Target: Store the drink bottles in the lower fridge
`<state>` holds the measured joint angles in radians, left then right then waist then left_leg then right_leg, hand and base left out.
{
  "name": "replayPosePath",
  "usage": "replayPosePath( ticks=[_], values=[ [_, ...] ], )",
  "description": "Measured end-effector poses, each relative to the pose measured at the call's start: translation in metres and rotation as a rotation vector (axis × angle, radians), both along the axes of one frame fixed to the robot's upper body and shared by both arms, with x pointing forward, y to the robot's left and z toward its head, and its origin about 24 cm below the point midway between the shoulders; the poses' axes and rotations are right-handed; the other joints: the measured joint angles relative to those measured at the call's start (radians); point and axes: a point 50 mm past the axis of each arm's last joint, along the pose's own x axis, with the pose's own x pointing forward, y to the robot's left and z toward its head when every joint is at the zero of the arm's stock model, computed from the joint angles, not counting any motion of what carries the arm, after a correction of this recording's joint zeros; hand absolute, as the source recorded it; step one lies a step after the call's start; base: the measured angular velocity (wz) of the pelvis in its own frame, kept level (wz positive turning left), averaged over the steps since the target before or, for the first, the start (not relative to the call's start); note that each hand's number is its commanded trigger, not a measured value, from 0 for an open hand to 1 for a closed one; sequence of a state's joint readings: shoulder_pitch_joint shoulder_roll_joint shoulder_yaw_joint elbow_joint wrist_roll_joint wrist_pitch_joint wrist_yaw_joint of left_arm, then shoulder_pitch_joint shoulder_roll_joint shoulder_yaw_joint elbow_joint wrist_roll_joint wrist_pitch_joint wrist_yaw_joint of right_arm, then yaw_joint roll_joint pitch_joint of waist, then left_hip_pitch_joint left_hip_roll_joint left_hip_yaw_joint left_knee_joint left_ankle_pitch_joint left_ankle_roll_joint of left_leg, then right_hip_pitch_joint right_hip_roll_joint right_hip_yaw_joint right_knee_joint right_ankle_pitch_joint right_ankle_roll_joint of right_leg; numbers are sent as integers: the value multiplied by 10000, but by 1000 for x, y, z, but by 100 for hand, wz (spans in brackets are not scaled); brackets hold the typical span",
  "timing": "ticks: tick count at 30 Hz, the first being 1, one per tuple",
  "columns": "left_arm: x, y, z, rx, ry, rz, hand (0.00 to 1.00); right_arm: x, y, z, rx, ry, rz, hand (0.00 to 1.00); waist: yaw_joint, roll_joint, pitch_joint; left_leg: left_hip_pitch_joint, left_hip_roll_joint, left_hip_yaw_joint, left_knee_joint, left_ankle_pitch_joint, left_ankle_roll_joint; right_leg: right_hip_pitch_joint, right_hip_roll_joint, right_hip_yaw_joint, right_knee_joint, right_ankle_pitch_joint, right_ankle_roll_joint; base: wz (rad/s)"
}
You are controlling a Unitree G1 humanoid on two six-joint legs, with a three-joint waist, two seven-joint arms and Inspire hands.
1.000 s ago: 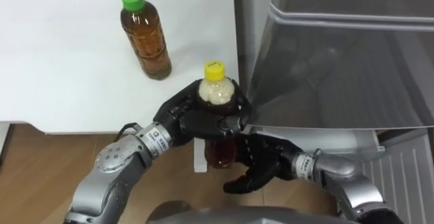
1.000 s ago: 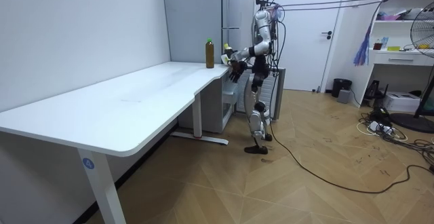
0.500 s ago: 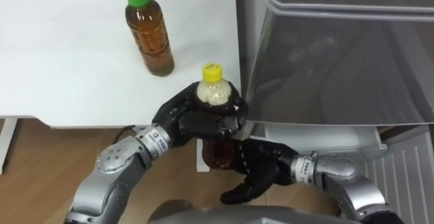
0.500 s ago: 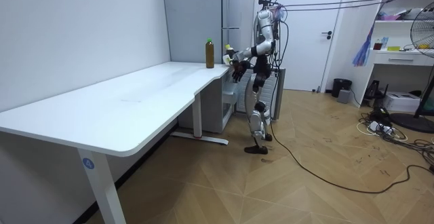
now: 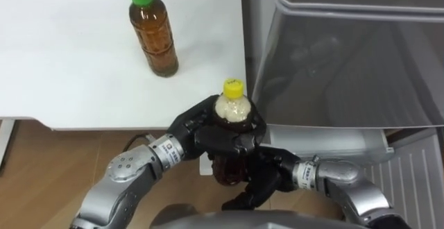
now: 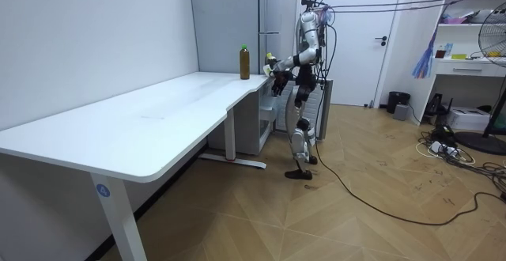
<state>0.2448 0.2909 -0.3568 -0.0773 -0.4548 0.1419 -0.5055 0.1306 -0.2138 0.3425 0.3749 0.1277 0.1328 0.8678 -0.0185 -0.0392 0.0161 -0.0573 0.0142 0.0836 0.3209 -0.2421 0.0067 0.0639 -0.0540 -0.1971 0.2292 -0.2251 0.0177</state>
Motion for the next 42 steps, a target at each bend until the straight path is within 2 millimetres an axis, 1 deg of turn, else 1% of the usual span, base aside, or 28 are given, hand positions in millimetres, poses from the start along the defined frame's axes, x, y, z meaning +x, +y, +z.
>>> replayPosePath(
  ticks=[6,10,23,24,25,26,31,34,37,42],
  values=[
    [0,0,-4,-190,-129,55,100,0,-1,-1,202,217,-341,0,-11,16,9,-4,2,12,22,0,0,24,1,-6,-1,0,0,0],
    [1,-1,-6,-230,-265,-6,100,2,-1,0,277,200,-576,0,-10,50,29,-7,2,30,-24,-3,4,31,1,-1,6,0,1,0],
    [3,-6,-7,-210,-510,-441,100,3,-4,1,258,186,-630,0,11,63,15,12,-3,28,29,5,13,10,5,42,2,0,1,0],
    [3,-6,-8,-224,-520,-469,100,3,-4,1,263,187,-635,36,9,62,15,9,-4,26,42,5,13,13,5,39,-11,0,0,0],
    [3,-6,-8,-226,-535,-470,100,3,-5,1,252,188,-631,76,9,63,15,8,-5,25,51,5,13,18,5,37,-15,0,0,0],
    [3,-6,-8,-225,-533,-470,100,3,-5,1,247,189,-629,100,8,63,15,7,-5,24,54,5,13,19,5,36,-15,0,0,0],
    [1,-9,-10,-244,-455,-594,100,3,-5,1,229,191,-619,100,10,78,15,4,-3,16,58,5,13,27,10,43,-7,1,-1,0],
    [-6,-12,-19,-215,1,-914,100,2,-3,2,245,158,-464,100,6,99,14,-17,6,-16,19,4,13,22,23,30,9,3,-4,0],
    [-8,-14,-22,-233,207,-985,100,-1,-3,0,106,252,-279,100,20,118,24,-61,14,-12,36,4,13,-35,25,30,39,6,-9,0],
    [-9,-14,-24,-461,507,-984,100,-3,-3,0,74,126,94,100,26,125,17,-166,34,-7,93,5,13,-146,36,29,87,6,-10,0]
  ],
)
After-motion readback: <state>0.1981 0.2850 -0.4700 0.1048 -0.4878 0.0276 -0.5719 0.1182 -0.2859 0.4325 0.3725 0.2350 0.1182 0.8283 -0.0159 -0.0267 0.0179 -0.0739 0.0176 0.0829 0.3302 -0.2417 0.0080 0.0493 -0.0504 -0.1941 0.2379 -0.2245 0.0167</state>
